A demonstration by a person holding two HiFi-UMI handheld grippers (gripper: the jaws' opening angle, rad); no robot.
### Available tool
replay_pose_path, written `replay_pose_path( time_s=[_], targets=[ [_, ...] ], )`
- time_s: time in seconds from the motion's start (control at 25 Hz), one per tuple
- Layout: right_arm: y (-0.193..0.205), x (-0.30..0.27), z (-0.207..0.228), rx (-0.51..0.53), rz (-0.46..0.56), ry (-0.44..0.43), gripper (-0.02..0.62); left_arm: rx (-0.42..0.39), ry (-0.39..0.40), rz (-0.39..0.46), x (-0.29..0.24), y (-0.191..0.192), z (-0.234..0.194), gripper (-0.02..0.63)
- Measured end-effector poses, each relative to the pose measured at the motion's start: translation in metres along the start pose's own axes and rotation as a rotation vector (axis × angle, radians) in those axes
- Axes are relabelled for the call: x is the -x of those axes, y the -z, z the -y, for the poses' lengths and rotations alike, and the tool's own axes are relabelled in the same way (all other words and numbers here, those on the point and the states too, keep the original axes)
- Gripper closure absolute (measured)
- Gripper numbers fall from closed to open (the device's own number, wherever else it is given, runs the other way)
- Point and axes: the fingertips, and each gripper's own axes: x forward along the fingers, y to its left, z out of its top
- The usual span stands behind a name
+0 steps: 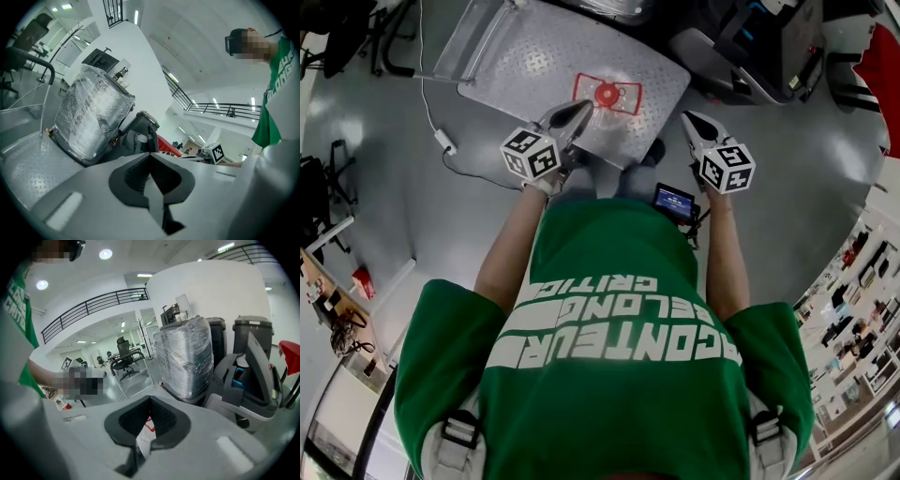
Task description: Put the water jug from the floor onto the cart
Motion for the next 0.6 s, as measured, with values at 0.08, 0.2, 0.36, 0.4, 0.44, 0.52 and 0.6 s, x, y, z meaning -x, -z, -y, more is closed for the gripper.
replay_pose_path(
  time_s=[0.08,0.2,0.36,0.4,0.44,0.52,0.6],
  targets=[
    [-0.014,0.011,-0.004,0.017,0.043,0.023,0.603,-0.035,0.029,0.009,0.002,-0.010,0.011,0.592],
    [-0.030,0.027,-0.014,0.035,0.101,0.057,0.603,-0.088,0.075,0.027,0.004,-0.028,0.028,0.592],
    [-0.043,0.049,-0.035,0.067,0.156,0.099,0.603,-0.143,0.138,0.057,0.014,-0.050,0.049,0.592],
    [-0.047,0.054,-0.042,0.074,0.172,0.108,0.603,-0.154,0.152,0.063,0.018,-0.055,0.054,0.592],
    [-0.052,0.059,-0.049,0.080,0.190,0.116,0.603,-0.164,0.165,0.067,0.022,-0.059,0.057,0.592],
    [-0.060,0.070,-0.063,0.081,0.230,0.135,0.603,-0.180,0.192,0.068,0.031,-0.064,0.064,0.592],
    [-0.065,0.080,-0.076,0.082,0.263,0.157,0.603,-0.194,0.221,0.058,0.038,-0.065,0.071,0.592]
  ],
)
